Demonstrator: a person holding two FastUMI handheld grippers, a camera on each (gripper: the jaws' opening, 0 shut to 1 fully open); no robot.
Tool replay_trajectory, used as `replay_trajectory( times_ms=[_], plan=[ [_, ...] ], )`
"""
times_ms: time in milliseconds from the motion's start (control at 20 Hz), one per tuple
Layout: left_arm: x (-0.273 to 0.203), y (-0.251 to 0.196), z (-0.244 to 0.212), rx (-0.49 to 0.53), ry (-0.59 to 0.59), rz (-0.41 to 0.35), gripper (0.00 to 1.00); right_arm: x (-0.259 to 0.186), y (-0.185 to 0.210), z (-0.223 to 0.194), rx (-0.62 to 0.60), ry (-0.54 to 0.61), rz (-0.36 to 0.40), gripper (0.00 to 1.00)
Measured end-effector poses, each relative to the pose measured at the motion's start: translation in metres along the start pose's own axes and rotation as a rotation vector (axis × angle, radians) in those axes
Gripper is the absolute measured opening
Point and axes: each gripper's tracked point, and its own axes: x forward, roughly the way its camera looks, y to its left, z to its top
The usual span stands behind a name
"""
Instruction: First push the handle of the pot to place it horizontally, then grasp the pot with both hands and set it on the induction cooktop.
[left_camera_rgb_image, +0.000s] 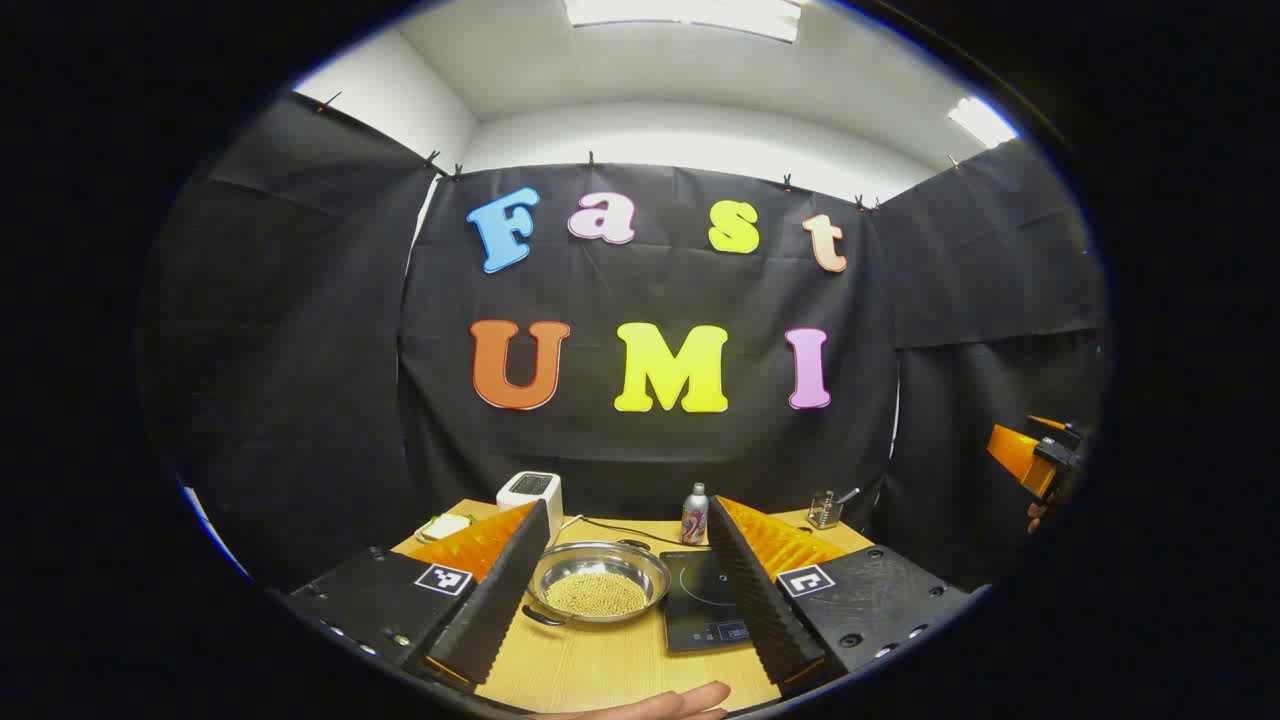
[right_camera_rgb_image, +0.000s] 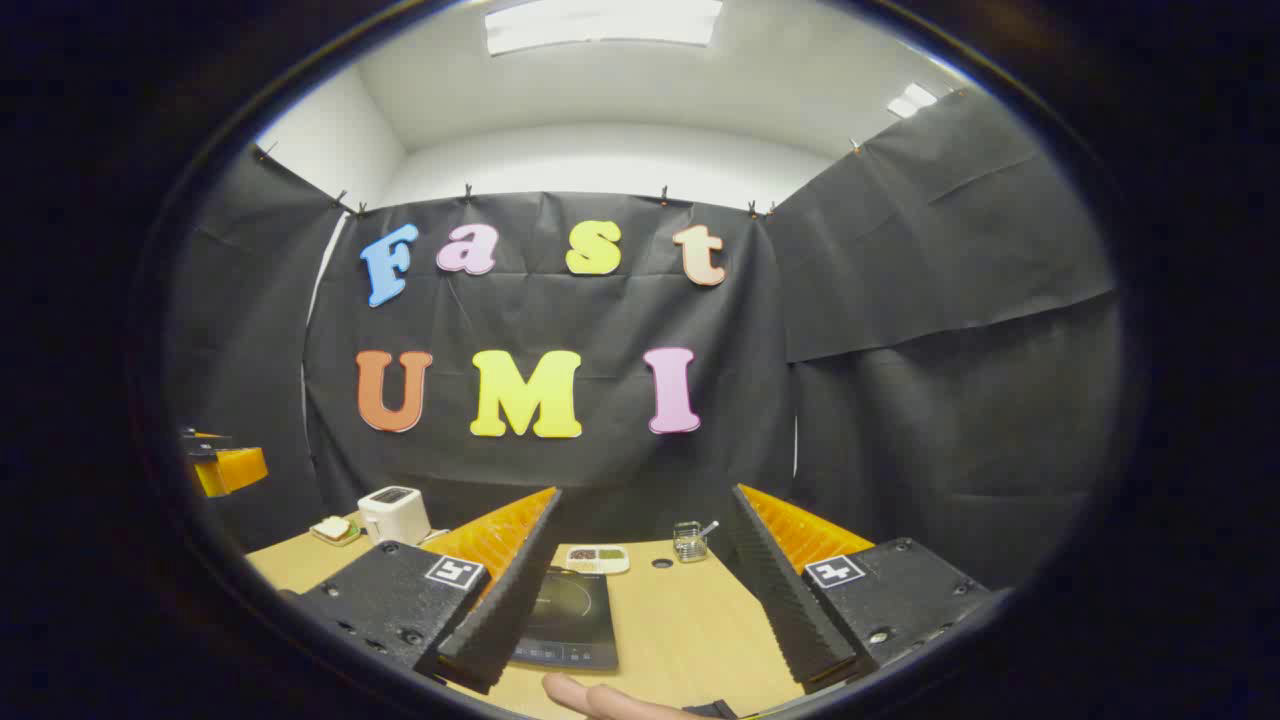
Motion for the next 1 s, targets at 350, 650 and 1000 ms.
replay_trajectory(
  times_ms=[350, 650, 1000],
  plan=[
    [0.001, -0.012, -0.005, 0.021, 0.007, -0.007, 0.95, 0.001, -0.003, -0.006, -0.003, 0.006, 0.007, 1.0],
    [0.004, -0.011, -0.006, 0.014, 0.005, -0.012, 0.94, 0.002, -0.002, -0.012, -0.011, 0.008, 0.017, 1.0],
    [0.03, 0.01, -0.026, -0.035, 0.054, 0.04, 0.95, 0.006, -0.002, -0.021, -0.02, 0.018, 0.017, 0.99]
  ],
)
